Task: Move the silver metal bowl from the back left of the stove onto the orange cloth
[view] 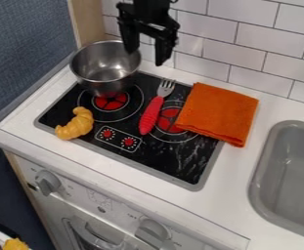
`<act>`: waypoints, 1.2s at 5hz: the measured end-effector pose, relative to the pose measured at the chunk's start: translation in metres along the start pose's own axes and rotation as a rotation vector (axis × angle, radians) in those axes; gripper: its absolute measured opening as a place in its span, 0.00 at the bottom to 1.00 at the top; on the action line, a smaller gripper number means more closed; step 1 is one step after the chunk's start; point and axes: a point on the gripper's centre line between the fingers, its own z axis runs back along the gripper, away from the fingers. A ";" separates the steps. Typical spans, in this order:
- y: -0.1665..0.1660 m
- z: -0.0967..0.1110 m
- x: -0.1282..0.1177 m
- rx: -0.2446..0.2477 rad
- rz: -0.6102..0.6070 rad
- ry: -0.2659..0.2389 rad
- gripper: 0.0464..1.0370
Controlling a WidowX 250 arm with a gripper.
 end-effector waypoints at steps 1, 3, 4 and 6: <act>0.007 -0.015 0.000 0.003 0.034 0.038 0.96; 0.011 -0.047 0.002 0.007 0.061 0.130 0.96; 0.011 -0.051 0.001 0.008 0.067 0.145 0.94; 0.012 -0.051 0.002 0.015 0.072 0.137 0.49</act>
